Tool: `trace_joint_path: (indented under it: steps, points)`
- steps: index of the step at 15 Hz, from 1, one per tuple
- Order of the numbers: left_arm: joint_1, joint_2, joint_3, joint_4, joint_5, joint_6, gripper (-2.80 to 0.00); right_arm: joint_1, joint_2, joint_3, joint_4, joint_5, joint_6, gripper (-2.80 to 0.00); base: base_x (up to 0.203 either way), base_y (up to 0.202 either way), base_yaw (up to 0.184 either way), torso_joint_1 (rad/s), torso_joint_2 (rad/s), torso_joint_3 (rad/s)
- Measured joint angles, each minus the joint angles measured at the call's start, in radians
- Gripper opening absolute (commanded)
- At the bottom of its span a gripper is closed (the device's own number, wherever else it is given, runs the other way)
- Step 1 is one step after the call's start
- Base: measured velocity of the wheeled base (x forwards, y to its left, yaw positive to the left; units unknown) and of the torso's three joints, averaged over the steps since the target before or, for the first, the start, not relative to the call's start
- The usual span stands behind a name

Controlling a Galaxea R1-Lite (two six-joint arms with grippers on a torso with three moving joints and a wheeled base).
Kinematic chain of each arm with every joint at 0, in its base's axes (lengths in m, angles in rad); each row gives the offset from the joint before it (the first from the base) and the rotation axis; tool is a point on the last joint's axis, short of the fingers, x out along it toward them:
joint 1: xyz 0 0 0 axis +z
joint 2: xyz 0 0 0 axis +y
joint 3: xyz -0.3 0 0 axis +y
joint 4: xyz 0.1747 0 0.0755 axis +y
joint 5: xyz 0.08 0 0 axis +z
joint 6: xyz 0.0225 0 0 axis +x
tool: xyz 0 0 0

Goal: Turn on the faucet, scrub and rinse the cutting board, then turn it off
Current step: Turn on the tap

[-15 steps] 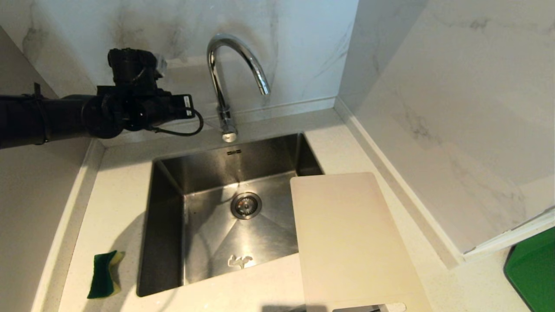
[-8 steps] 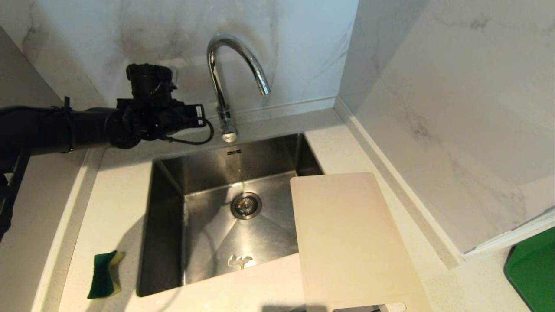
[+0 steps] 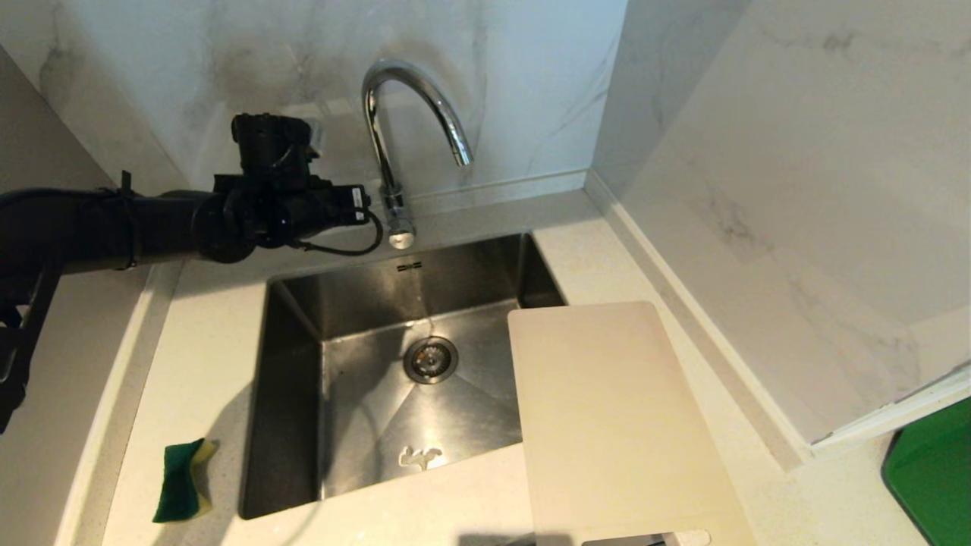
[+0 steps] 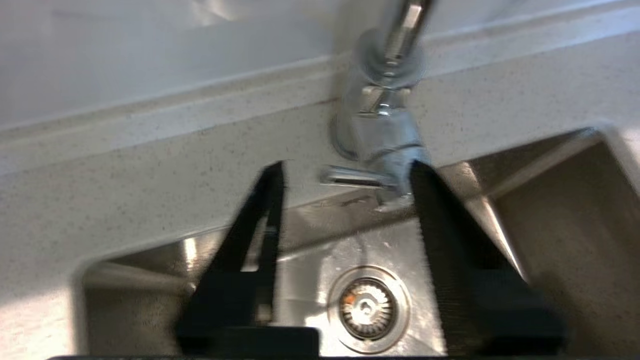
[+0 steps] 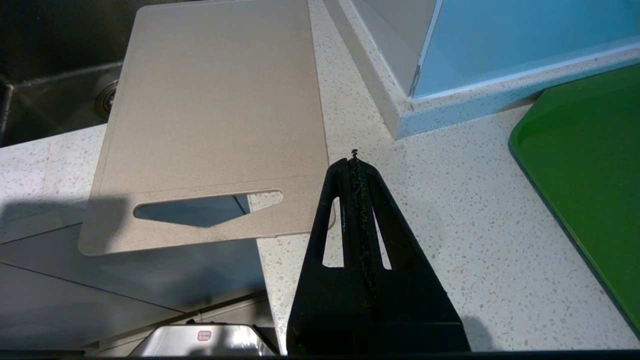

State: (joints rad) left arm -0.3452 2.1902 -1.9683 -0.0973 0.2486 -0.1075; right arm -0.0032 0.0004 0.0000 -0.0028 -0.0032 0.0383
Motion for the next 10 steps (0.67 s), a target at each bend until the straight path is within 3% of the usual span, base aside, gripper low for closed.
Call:
trace_joint_path:
  steps: [3, 7, 10]
  points:
    - [-0.013, -0.007, 0.002, -0.004, 0.001, -0.02, 0.0, 0.0, 0.0, 0.0, 0.0, 0.0, 0.0, -2.8, 0.0, 0.0, 0.0, 0.0, 0.0, 0.0]
    - [-0.05, -0.022, 0.002, -0.029, 0.016, -0.168, 0.0, 0.0, 0.0, 0.0, 0.0, 0.0, 0.0, -2.8, 0.0, 0.0, 0.0, 0.0, 0.0, 0.0]
    - [-0.071, -0.032, 0.003, 0.028, 0.145, -0.247, 0.0, 0.0, 0.0, 0.0, 0.0, 0.0, 0.0, -2.8, 0.0, 0.0, 0.0, 0.0, 0.0, 0.0]
